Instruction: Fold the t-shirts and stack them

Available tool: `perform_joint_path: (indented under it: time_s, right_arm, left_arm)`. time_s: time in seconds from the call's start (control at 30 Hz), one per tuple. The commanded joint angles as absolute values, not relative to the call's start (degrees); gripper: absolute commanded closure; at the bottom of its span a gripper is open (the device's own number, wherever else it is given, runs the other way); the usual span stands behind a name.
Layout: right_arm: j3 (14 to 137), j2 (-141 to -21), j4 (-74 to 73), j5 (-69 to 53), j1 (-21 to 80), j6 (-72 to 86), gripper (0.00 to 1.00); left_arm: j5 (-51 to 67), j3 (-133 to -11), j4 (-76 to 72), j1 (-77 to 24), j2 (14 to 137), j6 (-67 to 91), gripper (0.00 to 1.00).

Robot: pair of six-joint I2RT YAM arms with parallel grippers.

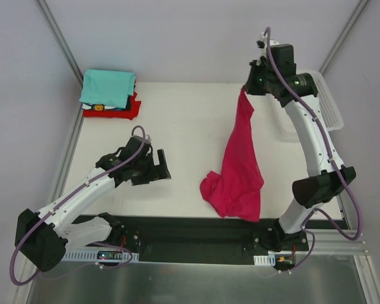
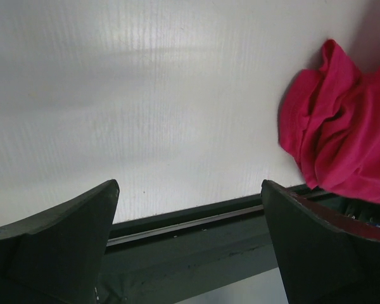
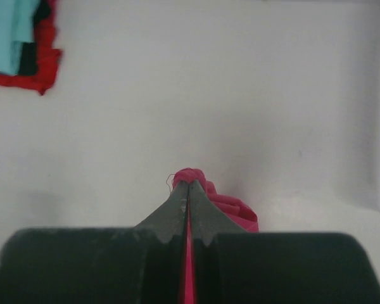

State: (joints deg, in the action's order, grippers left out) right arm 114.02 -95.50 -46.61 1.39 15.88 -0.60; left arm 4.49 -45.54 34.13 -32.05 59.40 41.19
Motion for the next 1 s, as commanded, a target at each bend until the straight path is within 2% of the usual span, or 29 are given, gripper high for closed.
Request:
perform_joint_path:
  time_s: [0.0, 0.07, 0.27, 0.4, 0.5, 0.67, 0.97]
  right_arm:
    - [130.93, -95.18, -43.60, -9.05, 23.28, -8.62, 0.99]
    - [132.97, -93.79, -41.58, -10.89, 23.82, -6.60, 0.99]
    - [124.11, -81.32, -26.99, -11.25, 24.26, -5.71, 0.99]
    - [117.79, -69.12, -18.84, -7.75, 24.26, -9.04, 0.99]
    - [116.54, -64.96, -17.58, -2.82, 24.34, -13.77, 0.99]
    - [121.11, -64.60, -21.97, 3.24, 24.26, -18.98, 0.99]
    - [124.10, -69.43, -27.06, 1.41, 24.26, -17.84, 0.99]
  left_arm:
    - [6.68, -48.25, 33.31, -35.33, 62.57, 40.60, 0.05]
    - [7.20, -48.78, 32.96, -37.17, 63.80, 40.52, 0.06]
    - [6.42, -50.36, 32.08, -42.61, 66.44, 40.96, 0.06]
    - [5.71, -51.33, 31.82, -43.85, 67.67, 41.13, 0.06]
    - [5.54, -51.68, 31.90, -44.29, 68.03, 41.40, 0.06]
    - [5.19, -52.82, 31.64, -45.35, 68.99, 41.84, 0.06]
    - [4.66, -53.88, 31.82, -46.93, 69.52, 41.84, 0.07]
